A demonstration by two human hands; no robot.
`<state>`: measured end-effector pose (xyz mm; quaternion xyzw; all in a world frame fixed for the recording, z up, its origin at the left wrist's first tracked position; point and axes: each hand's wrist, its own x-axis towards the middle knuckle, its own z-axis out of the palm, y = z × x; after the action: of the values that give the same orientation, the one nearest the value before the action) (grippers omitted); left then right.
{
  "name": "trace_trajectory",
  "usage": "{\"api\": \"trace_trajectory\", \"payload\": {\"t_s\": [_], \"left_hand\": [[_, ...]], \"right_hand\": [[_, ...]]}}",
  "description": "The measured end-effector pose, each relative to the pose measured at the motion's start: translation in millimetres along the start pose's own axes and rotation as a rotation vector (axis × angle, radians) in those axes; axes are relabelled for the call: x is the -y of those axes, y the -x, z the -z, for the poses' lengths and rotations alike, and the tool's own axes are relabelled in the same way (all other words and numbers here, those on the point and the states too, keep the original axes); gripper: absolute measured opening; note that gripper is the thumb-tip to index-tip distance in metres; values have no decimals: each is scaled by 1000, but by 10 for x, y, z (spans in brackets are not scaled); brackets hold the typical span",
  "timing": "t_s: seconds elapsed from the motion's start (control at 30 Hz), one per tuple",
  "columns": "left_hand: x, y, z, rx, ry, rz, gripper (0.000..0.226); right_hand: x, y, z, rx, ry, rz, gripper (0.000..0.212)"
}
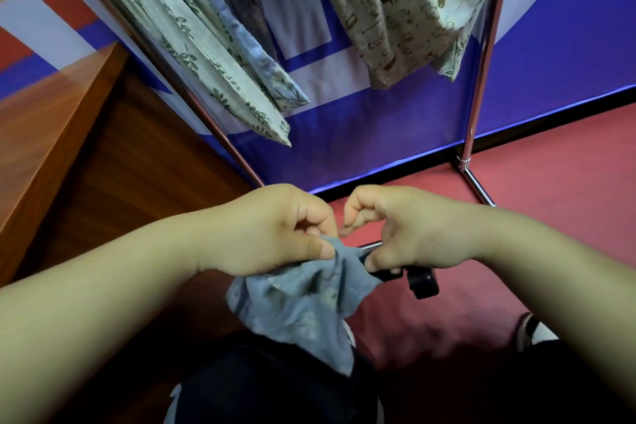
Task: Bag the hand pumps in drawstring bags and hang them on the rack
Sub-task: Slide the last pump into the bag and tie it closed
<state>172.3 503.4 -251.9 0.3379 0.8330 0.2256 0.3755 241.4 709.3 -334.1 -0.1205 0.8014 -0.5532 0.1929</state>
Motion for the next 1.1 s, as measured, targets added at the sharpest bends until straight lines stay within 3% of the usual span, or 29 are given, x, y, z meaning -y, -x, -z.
{"api": "trace_trajectory", "payload": {"t_s": [0.13, 0.27, 0.37, 0.47, 0.53, 0.6, 0.7, 0.77, 0.83, 1.1], "left_hand": [[-20, 20, 61, 4, 39, -13, 9], [-22, 31, 117, -55, 100, -7, 8], [-6, 17, 170, -165, 162, -10, 10], [13, 1, 207, -237, 223, 0, 10], [7, 6, 210, -234, 208, -9, 11], [-13, 19, 207, -218, 187, -30, 11], [-33, 34, 212, -211, 184, -71, 13], [-27, 31, 223, -215, 177, -89, 11], [-22, 35, 235, -218, 165, -102, 10], [-55, 65, 253, -165, 100, -206, 11]], "right_hand": [[-85, -8, -48, 81, 33, -52, 40], [-30, 28, 47, 59, -290, 5, 19], [-55, 66, 210, 117, -534, 77, 46], [-94, 87, 305, 114, -444, 132, 64], [-68, 58, 295, -57, -379, 152, 52], [-18, 15, 255, -348, -348, 169, 38], [-29, -64, 152, -759, -171, 122, 36], [-23, -84, 53, -835, -158, 82, 36], [19, -80, -16, -766, -135, 84, 34], [73, 4, -53, -115, -75, 134, 23]]}}
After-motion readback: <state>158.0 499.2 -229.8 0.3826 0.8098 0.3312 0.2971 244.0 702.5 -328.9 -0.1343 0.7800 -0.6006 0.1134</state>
